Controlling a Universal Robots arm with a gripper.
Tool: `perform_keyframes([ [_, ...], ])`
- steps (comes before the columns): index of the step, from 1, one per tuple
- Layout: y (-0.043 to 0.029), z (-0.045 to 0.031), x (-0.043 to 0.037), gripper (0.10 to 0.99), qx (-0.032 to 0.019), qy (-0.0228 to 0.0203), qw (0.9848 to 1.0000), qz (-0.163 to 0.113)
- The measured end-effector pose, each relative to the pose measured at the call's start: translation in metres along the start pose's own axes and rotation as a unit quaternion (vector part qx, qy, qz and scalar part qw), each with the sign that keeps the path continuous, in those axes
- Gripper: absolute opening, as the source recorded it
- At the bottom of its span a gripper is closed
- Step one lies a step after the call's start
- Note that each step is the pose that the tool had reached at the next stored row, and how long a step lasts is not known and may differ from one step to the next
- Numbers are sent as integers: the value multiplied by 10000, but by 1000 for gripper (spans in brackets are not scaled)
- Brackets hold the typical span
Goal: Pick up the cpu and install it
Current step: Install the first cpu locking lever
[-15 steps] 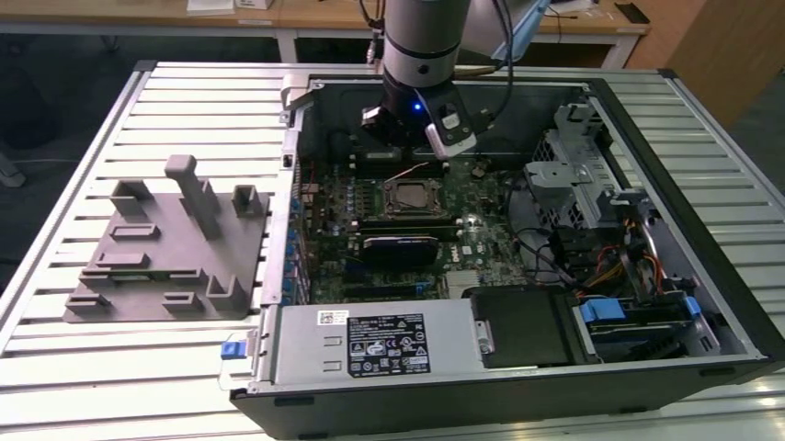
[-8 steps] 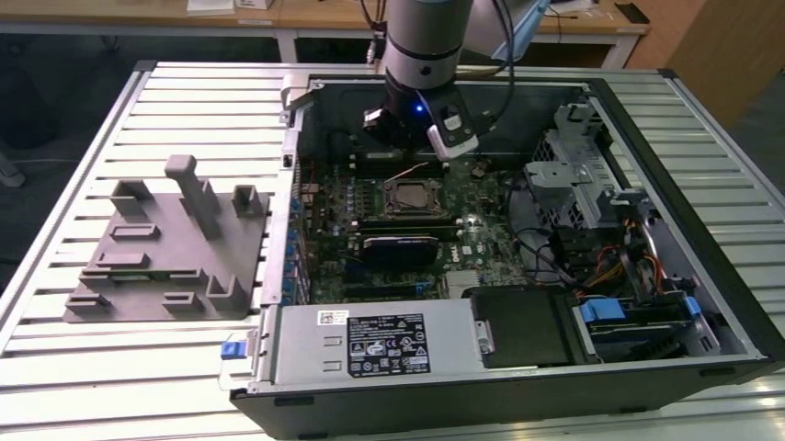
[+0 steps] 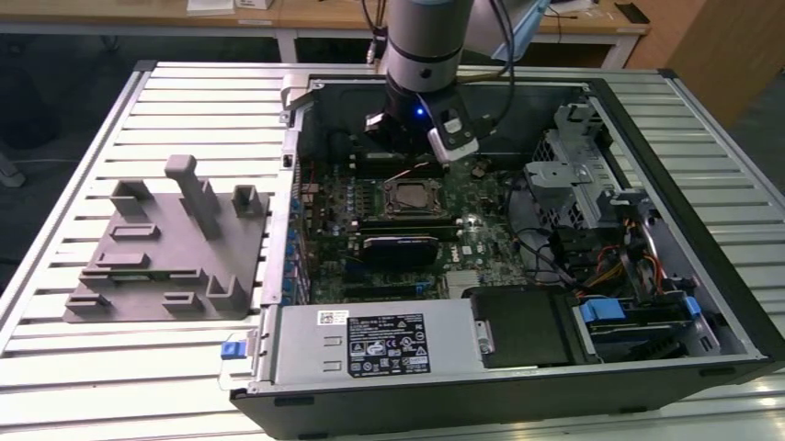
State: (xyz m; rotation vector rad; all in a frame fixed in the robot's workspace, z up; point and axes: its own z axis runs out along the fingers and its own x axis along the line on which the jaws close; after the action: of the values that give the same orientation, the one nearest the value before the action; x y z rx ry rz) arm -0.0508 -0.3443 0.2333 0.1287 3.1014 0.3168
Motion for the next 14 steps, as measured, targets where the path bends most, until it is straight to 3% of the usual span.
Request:
perform_keyframes([
  [2, -3, 15, 0, 106, 36, -32, 10000, 30],
  [5, -7, 43, 0, 106, 39, -58, 10000, 59],
  [14, 51, 115, -12, 106, 41, -69, 9999, 96],
])
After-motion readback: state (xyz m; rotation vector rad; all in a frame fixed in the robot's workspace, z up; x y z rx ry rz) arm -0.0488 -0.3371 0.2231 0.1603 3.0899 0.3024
